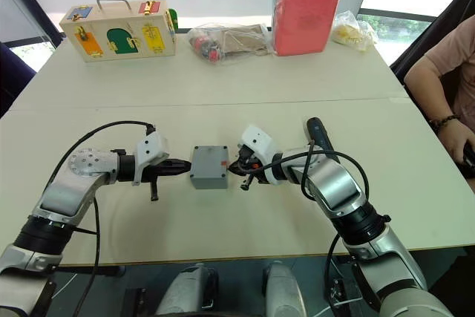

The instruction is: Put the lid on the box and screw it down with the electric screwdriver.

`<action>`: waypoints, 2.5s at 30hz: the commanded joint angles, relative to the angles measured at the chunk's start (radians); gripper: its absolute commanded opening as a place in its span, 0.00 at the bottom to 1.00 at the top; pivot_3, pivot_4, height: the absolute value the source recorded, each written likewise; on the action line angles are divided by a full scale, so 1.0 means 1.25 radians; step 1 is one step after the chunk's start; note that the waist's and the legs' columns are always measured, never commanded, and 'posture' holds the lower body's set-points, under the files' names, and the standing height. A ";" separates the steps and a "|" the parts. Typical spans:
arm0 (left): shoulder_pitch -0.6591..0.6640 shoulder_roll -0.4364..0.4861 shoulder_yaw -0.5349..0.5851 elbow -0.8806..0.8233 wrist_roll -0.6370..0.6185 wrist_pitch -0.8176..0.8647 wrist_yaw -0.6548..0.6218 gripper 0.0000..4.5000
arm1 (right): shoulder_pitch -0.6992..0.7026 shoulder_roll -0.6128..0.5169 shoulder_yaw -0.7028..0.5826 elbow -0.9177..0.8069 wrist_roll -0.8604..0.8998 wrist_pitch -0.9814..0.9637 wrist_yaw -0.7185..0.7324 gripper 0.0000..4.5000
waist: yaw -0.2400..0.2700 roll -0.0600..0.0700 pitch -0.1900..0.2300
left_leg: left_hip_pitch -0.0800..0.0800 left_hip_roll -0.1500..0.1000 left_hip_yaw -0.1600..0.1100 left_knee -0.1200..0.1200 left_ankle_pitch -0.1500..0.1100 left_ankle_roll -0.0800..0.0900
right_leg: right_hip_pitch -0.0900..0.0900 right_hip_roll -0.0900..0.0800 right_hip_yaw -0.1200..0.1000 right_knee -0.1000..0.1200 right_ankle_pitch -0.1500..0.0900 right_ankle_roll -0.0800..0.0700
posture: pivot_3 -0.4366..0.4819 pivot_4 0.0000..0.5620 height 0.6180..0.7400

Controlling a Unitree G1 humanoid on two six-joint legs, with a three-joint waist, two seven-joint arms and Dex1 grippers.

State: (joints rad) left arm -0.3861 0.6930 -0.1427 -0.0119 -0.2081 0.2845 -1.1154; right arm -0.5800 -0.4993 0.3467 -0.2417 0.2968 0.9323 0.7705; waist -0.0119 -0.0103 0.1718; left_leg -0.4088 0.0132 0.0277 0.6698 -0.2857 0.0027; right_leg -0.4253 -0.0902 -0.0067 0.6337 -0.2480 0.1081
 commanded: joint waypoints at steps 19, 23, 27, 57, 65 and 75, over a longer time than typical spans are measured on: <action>0.025 0.084 0.097 -0.127 -0.076 0.069 -0.028 0.00 | -0.033 -0.043 -0.092 -0.026 -0.007 -0.038 -0.019 0.07 | 0.000 0.000 0.000 | 0.000 0.000 0.000 0.000 0.000 0.000 | 0.000 0.000 0.000 0.000 0.000 0.000 | 0.48 0.27 0.92; 0.011 0.114 0.152 -0.149 -0.115 0.108 -0.022 0.00 | -0.071 -0.021 -0.142 0.022 -0.006 -0.041 -0.049 0.35 | -0.002 0.000 0.000 | 0.000 0.000 0.000 0.000 0.000 0.000 | 0.000 0.000 0.000 0.000 0.000 0.000 | 0.48 0.27 0.92; -0.015 0.122 0.176 -0.155 -0.131 0.125 -0.005 0.00 | -0.101 0.018 -0.147 0.128 -0.044 -0.098 -0.101 0.69 | 0.000 0.000 0.000 | 0.000 0.000 0.000 0.000 0.000 0.000 | 0.000 0.000 0.000 0.000 0.000 0.000 | 0.48 0.27 0.92; -0.075 0.091 0.155 -0.210 -0.184 0.186 0.056 0.00 | -0.158 0.128 -0.174 0.406 -0.108 -0.195 -0.185 0.25 | -0.004 0.000 0.000 | 0.000 0.000 0.001 0.000 0.001 -0.001 | 0.000 0.000 0.000 0.000 0.000 0.000 | 0.48 0.27 0.92; -0.076 0.088 0.150 -0.209 -0.185 0.185 0.061 0.00 | -0.158 0.124 -0.175 0.392 -0.107 -0.175 -0.175 0.00 | -0.004 0.000 0.000 | 0.000 0.000 0.001 0.000 0.001 -0.001 | 0.000 0.000 0.000 0.000 0.000 0.000 | 0.48 0.27 0.92; -0.070 0.089 0.147 -0.214 -0.189 0.185 0.063 0.00 | -0.190 0.097 -0.212 0.284 -0.073 -0.094 -0.160 0.00 | -0.004 0.000 0.000 | 0.000 0.000 0.000 0.000 0.001 -0.001 | 0.000 0.000 0.000 0.000 0.000 0.000 | 0.48 0.27 0.92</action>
State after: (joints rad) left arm -0.4732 0.8018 0.0252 -0.2477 -0.4273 0.5196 -1.0398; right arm -0.7860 -0.3658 0.1103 0.1764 0.1835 0.8023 0.5598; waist -0.0166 -0.0104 0.1720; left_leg -0.4088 0.0135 0.0281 0.6694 -0.2847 0.0010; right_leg -0.4254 -0.0900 -0.0065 0.6339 -0.2480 0.1081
